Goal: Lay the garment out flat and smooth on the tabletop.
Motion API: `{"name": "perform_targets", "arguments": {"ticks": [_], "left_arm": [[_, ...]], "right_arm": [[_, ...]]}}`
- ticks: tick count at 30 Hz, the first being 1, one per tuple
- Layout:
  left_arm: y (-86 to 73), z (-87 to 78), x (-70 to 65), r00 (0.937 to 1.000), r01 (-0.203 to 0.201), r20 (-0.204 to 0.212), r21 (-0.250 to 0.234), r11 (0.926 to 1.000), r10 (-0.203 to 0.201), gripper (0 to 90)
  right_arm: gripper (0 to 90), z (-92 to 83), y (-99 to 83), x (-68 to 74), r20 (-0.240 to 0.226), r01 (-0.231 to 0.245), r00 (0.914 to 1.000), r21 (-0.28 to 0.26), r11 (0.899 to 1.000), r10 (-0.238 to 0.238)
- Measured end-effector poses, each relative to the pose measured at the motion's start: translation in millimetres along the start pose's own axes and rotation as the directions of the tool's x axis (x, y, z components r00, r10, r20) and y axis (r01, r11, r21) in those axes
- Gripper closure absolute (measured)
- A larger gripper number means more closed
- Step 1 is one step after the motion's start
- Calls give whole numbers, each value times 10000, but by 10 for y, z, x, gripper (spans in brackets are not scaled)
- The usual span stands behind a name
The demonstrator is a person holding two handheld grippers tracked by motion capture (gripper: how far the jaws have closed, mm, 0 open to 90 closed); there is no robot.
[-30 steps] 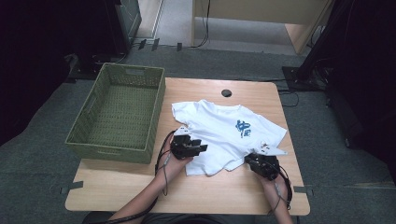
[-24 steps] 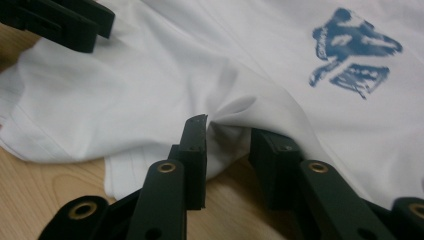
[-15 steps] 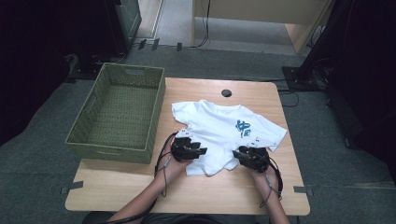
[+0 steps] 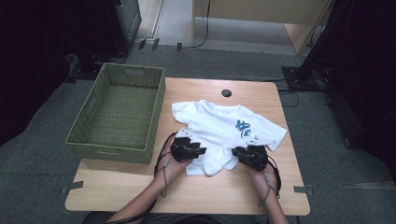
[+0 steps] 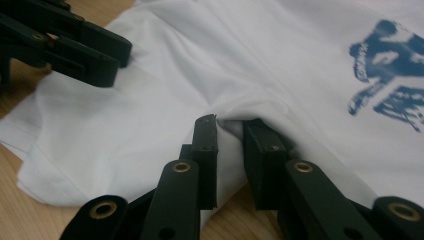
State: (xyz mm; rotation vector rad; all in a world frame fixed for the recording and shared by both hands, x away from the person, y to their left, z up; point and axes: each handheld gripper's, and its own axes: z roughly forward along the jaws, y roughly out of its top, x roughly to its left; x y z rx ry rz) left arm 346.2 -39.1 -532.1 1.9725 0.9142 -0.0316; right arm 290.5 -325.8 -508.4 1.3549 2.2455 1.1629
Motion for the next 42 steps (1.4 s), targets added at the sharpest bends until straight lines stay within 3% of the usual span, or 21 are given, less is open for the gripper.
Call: {"name": "perform_targets", "arguments": {"ticks": [4,12,17,25,32,37,42], "left_arm": [[-5,-5,5,9999,90,47,-24,10000,-90,572],[-10,-16,24,9996,240,141,-35,9997,-240,572],[-14,-21,26,9996,256,135,-46,9997,-255,572],[-16,-23,30,9994,298,158,-60,9995,-297,573],[-17,-25,33,9992,374,150,-66,9993,-373,579],[-16,-25,32,9993,358,143,-64,9993,-357,580],[-20,-25,32,9991,410,138,-100,9991,-409,579]], "right_arm": [[820,96,160,62,-385,206,9991,74,9998,-203],[828,424,443,134,-587,643,9964,464,9969,-615],[715,560,519,121,-887,558,9948,735,9957,-492],[658,336,570,131,-876,682,9939,133,9976,-668],[772,100,439,64,-345,594,9976,-202,9980,-601],[790,114,289,-12,-12,473,9989,90,9988,-473],[731,181,207,4,-370,348,9987,178,9992,-341]]}}
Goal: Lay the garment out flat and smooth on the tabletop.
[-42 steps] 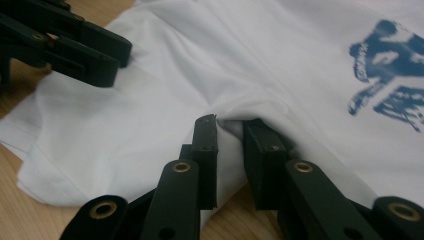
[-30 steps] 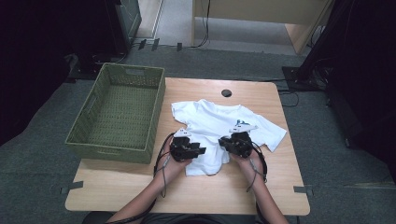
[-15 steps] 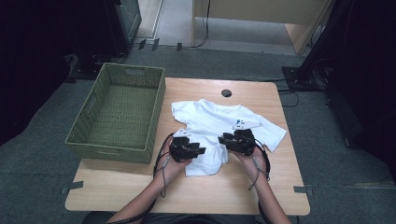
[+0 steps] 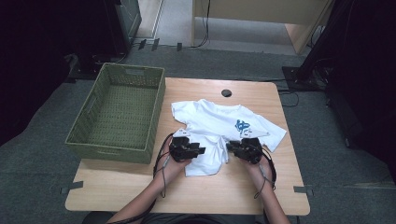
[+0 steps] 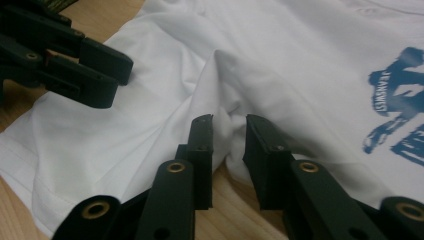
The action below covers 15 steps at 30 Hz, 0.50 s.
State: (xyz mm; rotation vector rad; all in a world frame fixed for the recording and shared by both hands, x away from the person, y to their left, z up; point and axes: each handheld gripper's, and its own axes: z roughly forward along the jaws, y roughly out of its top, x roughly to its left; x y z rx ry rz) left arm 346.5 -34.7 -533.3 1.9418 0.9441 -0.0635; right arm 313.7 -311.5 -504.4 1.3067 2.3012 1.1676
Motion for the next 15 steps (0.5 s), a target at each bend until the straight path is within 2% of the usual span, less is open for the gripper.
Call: {"name": "perform_targets", "arguments": {"ticks": [4,7,9,12,15], "left_arm": [[0,-1,-2,10000,-14,-17,9,10000,14,579],[-1,-2,-1,10000,1,-9,8,10000,-1,579],[-1,-2,2,10000,11,2,1,10000,-11,579],[-1,-2,5,10000,60,21,-12,10000,-60,581],[-2,-4,5,10000,65,14,-18,10000,-65,583]], "right_arm": [[645,104,-24,60,-145,308,9994,266,9992,-304],[650,160,-21,71,-163,320,9994,319,9990,-315],[711,190,-17,93,-202,381,9991,392,9985,-373],[847,173,-3,132,-168,377,9992,416,9984,-370],[863,98,4,146,-113,276,9996,360,9990,-272]]}}
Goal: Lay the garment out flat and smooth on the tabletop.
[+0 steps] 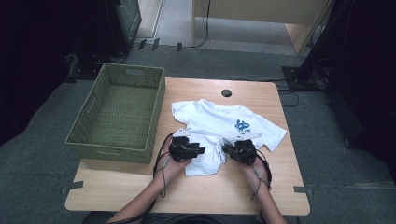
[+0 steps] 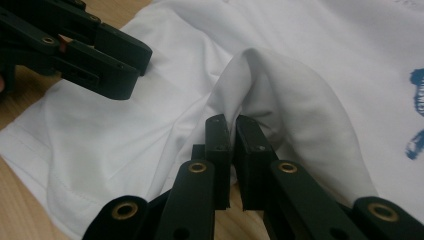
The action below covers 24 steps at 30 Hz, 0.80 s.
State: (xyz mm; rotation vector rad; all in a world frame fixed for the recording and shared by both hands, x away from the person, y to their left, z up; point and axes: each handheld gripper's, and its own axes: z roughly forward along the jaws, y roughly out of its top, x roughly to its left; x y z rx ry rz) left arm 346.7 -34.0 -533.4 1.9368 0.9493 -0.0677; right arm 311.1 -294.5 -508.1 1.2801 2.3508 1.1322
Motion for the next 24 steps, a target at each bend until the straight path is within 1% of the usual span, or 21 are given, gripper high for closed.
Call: {"name": "perform_targets", "arguments": {"ticks": [3,6,9,13,17,18,21,24], "left_arm": [[-2,-8,5,10000,14,-28,24,10000,-14,587],[-6,-21,19,10000,76,-59,-11,10000,-76,602],[-10,-35,26,9999,60,-134,-2,10000,-60,609],[-17,-49,29,9998,40,-211,-43,10000,-40,609],[-23,-61,33,9997,66,-230,-53,10000,-67,610],[-26,-65,35,9997,84,-243,-62,9999,-85,610],[-32,-76,39,9996,88,-267,-70,9999,-90,609],[-43,-89,33,9996,63,-289,-66,10000,-65,608]], "right_arm": [[863,-131,-33,-2,106,-177,9998,-190,9997,179],[863,-276,-126,-22,360,-406,9985,-218,9989,414],[863,-420,-248,-62,558,-777,9953,-207,9968,787],[863,-598,-417,-106,894,-1221,9884,-138,9924,1228],[868,-699,-575,-120,1517,-1194,9816,161,9927,1156],[868,-724,-607,-129,1559,-1194,9810,170,9927,1154],[883,-793,-682,-147,1699,-1419,9759,160,9897,1372],[883,-837,-730,-149,1617,-1602,9743,65,9871,1571]]}}
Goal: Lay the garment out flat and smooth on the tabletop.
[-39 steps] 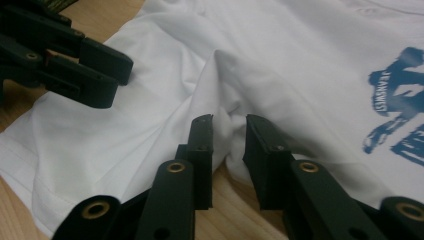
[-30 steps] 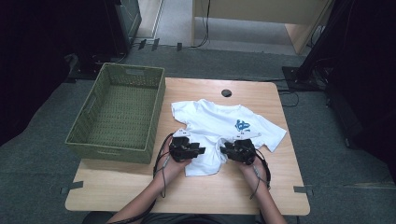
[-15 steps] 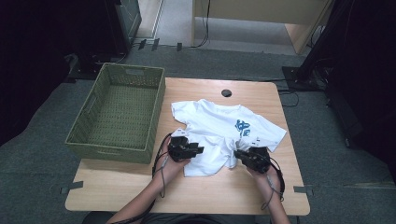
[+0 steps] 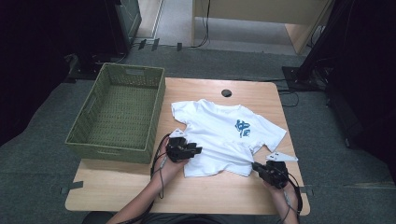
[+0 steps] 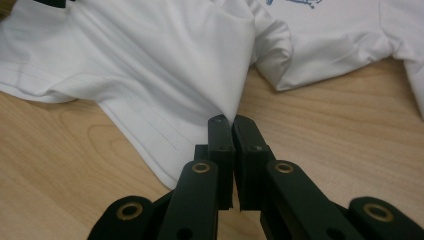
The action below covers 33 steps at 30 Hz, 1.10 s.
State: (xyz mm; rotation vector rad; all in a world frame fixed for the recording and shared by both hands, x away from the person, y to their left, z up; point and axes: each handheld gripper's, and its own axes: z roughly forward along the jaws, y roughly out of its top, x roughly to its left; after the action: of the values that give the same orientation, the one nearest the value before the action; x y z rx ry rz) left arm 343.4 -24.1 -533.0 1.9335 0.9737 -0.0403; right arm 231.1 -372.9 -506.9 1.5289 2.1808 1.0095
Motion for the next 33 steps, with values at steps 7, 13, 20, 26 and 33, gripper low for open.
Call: {"name": "perform_targets", "arguments": {"ticks": [7,13,20,26,33], "left_arm": [[-41,-41,-34,9998,-3,207,145,9999,0,599],[19,-72,-98,9989,-298,361,-113,9995,302,583],[128,-45,-7,9997,-237,86,-195,9995,239,582],[161,-17,43,9994,-340,-80,-55,9994,339,553],[283,77,102,9959,-767,-464,178,9969,775,498]], "right_arm": [[840,-139,-66,105,46,134,9999,-340,9993,-132],[701,-190,22,49,68,24,10000,-1343,9909,-15],[709,-8,199,-39,178,69,9998,-1345,9909,-45],[676,140,254,-50,217,131,9997,-1290,9916,-104],[491,313,467,-125,480,384,9983,-848,9957,-344]]}}
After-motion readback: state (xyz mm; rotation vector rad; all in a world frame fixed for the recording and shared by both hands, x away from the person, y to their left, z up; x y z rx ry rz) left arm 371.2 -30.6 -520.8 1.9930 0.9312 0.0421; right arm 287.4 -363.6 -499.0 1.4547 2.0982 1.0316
